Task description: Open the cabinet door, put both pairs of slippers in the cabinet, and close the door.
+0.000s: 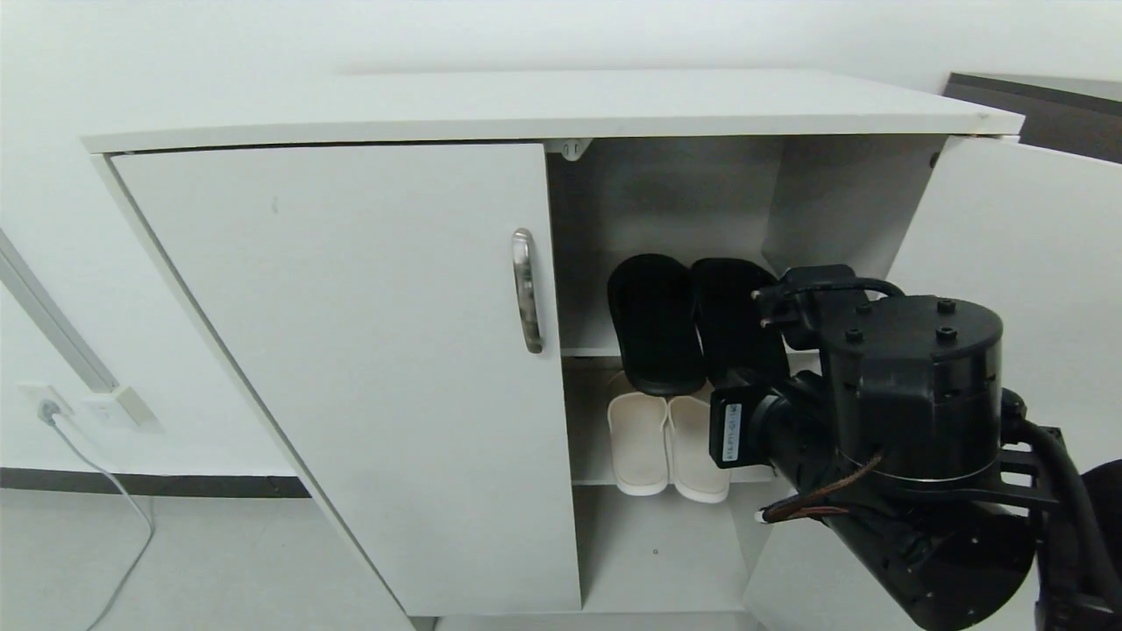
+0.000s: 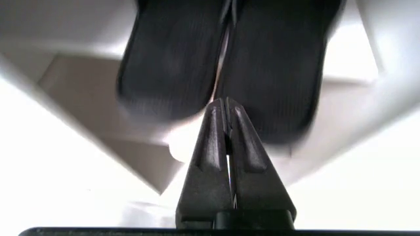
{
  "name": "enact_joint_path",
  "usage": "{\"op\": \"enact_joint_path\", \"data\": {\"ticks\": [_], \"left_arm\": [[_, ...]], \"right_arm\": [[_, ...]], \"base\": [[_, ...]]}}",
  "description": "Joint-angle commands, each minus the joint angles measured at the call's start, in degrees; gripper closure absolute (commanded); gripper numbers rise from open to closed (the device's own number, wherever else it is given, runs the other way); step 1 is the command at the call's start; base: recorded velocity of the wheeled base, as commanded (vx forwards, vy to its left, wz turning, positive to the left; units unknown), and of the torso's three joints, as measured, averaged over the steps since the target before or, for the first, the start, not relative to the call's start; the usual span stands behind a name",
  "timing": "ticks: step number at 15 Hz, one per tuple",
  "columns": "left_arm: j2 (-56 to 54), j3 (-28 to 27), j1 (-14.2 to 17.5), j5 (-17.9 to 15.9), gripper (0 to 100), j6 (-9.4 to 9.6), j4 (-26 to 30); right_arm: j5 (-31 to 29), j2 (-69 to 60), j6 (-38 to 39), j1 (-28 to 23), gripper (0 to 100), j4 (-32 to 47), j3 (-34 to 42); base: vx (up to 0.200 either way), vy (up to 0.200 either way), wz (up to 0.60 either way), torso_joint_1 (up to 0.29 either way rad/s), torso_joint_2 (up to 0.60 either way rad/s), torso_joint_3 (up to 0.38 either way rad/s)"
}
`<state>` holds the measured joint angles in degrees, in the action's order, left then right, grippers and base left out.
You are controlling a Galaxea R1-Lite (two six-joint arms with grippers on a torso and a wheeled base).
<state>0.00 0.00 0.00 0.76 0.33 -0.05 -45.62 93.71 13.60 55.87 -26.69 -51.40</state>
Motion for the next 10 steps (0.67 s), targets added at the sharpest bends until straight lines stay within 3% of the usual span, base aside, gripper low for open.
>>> {"op": "enact_joint_path", "data": {"ticks": [1, 10], "left_arm": [[0.1, 0.0, 0.0, 0.0, 100, 0.02, 0.0], [0.1, 0.0, 0.0, 0.1, 100, 0.02, 0.0]], "right_arm": [[0.0, 0.3, 0.0, 0.0, 100, 0.0, 0.2], [0.0, 0.3, -0.2, 0.0, 100, 0.0, 1.0]], "base": [[-0.2, 0.0, 0.0, 0.002, 0.0, 0.002], [-0.2, 0.0, 0.0, 0.002, 0.0, 0.002]]}}
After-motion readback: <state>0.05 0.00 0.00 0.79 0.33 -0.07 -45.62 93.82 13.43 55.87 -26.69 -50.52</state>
